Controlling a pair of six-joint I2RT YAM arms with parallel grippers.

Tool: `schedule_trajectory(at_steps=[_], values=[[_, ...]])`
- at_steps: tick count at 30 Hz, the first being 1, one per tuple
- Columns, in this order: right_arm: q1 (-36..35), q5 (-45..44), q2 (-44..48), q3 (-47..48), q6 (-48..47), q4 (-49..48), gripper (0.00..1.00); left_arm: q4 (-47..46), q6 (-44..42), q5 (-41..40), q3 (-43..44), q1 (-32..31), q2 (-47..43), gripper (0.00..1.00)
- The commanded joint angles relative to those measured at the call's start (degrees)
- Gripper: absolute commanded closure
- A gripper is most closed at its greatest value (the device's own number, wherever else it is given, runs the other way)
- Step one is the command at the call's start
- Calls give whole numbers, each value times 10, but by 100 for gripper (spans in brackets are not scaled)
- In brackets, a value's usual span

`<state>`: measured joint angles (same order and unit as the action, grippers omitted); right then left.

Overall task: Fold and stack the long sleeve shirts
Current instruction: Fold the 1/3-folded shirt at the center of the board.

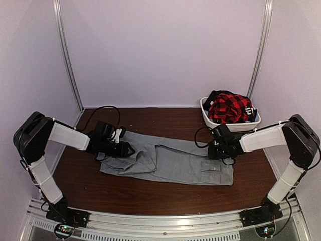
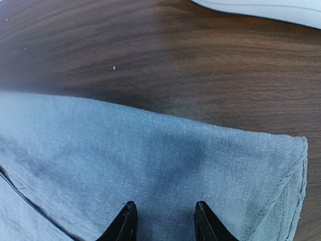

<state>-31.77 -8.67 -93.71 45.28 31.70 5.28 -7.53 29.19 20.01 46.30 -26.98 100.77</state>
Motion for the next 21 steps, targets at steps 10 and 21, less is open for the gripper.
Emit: schedule_trajectory(at_steps=[10,21], values=[[39,-24,-24,12,-39,107,62,14,-22,-3,-14,-1,-64,38],[35,-3,50,26,-72,86,61,71,9,-20,-68,-2,-222,33]])
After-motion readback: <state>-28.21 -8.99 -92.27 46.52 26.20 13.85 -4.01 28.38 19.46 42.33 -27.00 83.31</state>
